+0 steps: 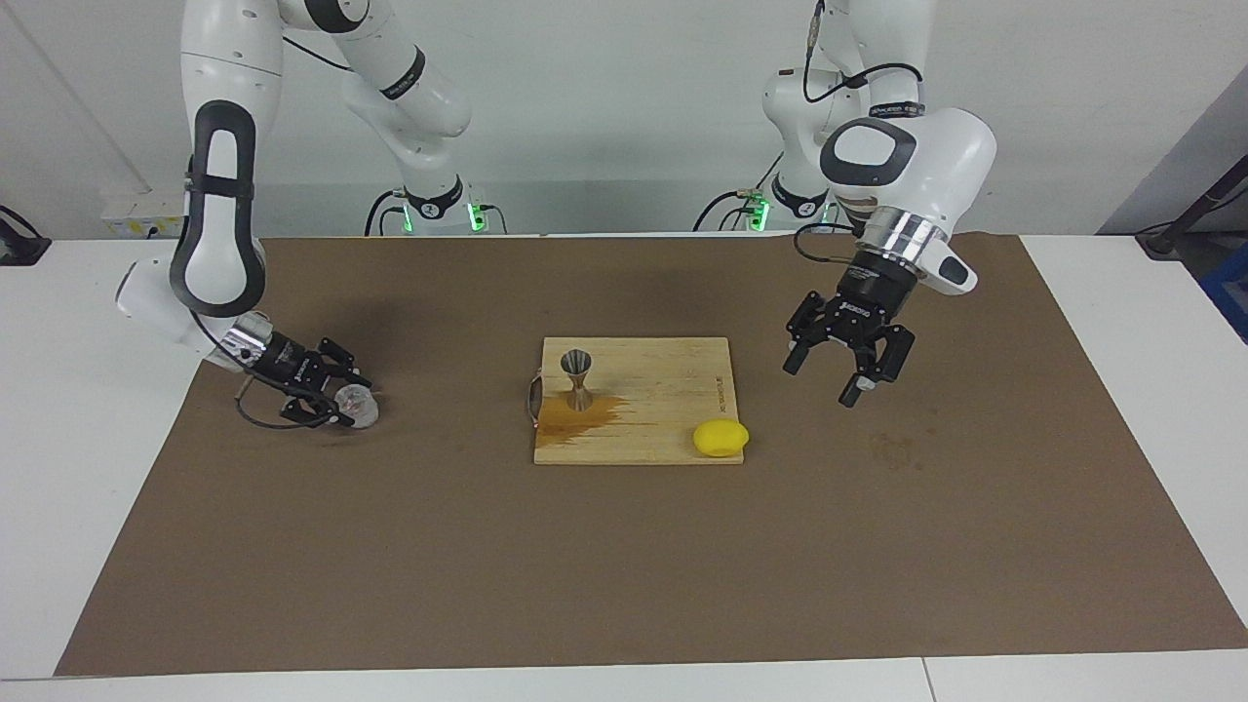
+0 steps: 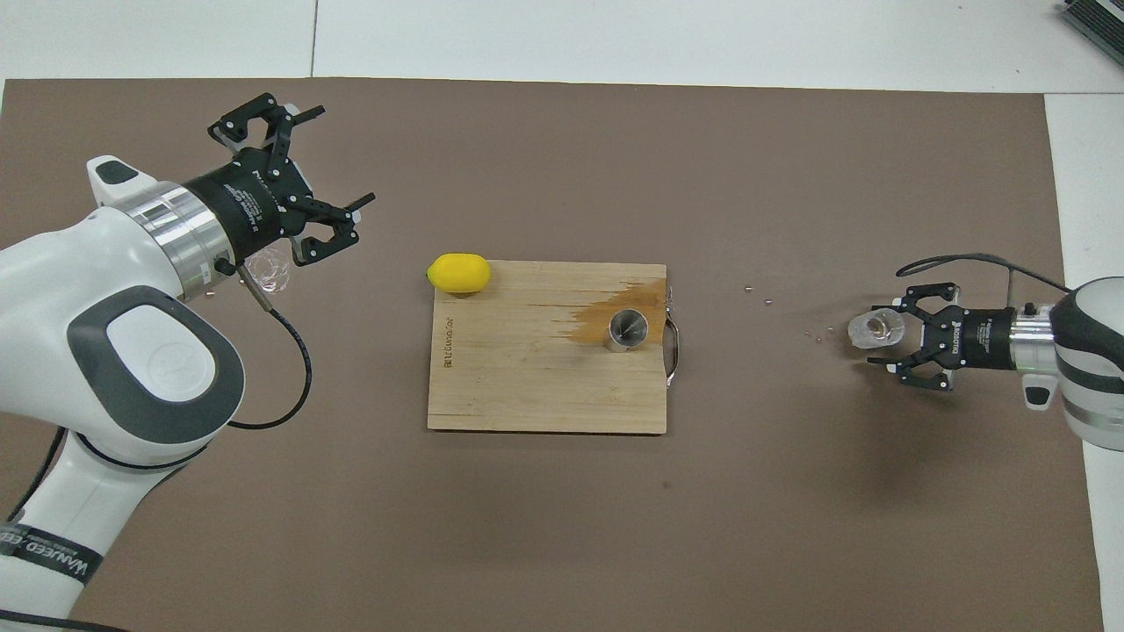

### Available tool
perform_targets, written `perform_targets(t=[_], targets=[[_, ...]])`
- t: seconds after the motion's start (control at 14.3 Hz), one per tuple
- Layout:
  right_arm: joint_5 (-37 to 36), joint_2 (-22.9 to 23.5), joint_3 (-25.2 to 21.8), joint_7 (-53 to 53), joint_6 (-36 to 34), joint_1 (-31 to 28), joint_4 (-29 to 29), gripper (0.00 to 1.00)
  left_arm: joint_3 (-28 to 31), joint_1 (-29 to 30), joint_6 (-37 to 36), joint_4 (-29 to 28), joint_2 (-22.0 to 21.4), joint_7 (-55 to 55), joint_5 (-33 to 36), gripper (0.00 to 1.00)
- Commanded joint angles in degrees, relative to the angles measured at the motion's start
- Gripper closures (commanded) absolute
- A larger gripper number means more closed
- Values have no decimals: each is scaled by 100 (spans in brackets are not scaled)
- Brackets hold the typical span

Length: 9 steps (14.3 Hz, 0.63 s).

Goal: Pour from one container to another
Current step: 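Withdraw the left gripper while the right gripper grasps the glass cup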

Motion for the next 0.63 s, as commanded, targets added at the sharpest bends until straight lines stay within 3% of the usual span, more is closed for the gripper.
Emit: perform_targets(t=[0.0, 0.07, 0.14, 0.35, 0.56], targets=[[208, 4, 8, -198, 146, 14, -45, 70, -56, 433, -153, 302, 28, -33, 893, 0], [216, 13, 17, -145, 155, 14, -36, 88, -56, 582, -476, 416, 20, 19, 1280, 0], [208, 13, 17, -75, 163, 23, -27, 100, -56, 741, -880, 513, 20, 46, 1745, 0], [208, -22, 17, 276, 155, 75, 25, 100, -47, 1128, -1962, 952, 20, 64, 2732, 0], [199, -189, 43, 522, 93, 224, 43, 100, -12, 1435, -2692, 980, -50, 982, 3489, 0]])
